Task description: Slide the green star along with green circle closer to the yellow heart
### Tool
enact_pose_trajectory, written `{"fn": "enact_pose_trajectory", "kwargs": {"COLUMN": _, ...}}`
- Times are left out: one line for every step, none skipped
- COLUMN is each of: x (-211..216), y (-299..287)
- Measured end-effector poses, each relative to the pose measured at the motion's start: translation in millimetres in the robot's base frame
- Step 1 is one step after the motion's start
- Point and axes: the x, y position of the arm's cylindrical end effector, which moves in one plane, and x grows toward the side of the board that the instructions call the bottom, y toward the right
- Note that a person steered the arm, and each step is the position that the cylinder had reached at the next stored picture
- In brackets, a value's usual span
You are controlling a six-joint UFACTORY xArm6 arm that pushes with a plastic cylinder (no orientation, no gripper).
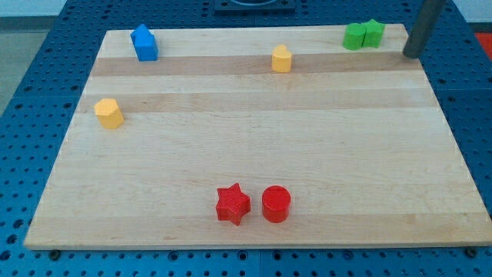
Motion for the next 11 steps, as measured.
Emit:
{"fn": "enact_pose_trajectory", "kwargs": {"x": -30.4, "y": 0.3}}
{"fn": "enact_pose_trajectory", "kwargs": {"x": -54.4, "y": 0.3}}
{"fn": "enact_pose_trajectory", "kwargs": {"x": -65.0, "y": -10.5}}
{"fn": "enact_pose_trajectory", "kwargs": {"x": -61.9, "y": -39.6}}
{"fn": "enact_pose_trajectory", "kwargs": {"x": -46.0, "y": -65.1}}
{"fn": "enact_pose_trajectory", "kwargs": {"x": -32.2, "y": -81.1}}
{"fn": "enact_pose_trajectory", "kwargs": {"x": -23.4, "y": -94.5}}
{"fn": "enact_pose_trajectory", "kwargs": {"x": -17.3, "y": -108.0}}
{"fn": "enact_pose_trajectory", "kwargs": {"x": -10.0, "y": -123.5}}
{"fn": "enact_pose_trajectory", "kwargs": {"x": -1.3, "y": -137.8}}
{"fn": "enact_pose_trajectory", "kwargs": {"x": 7.4, "y": -151.2}}
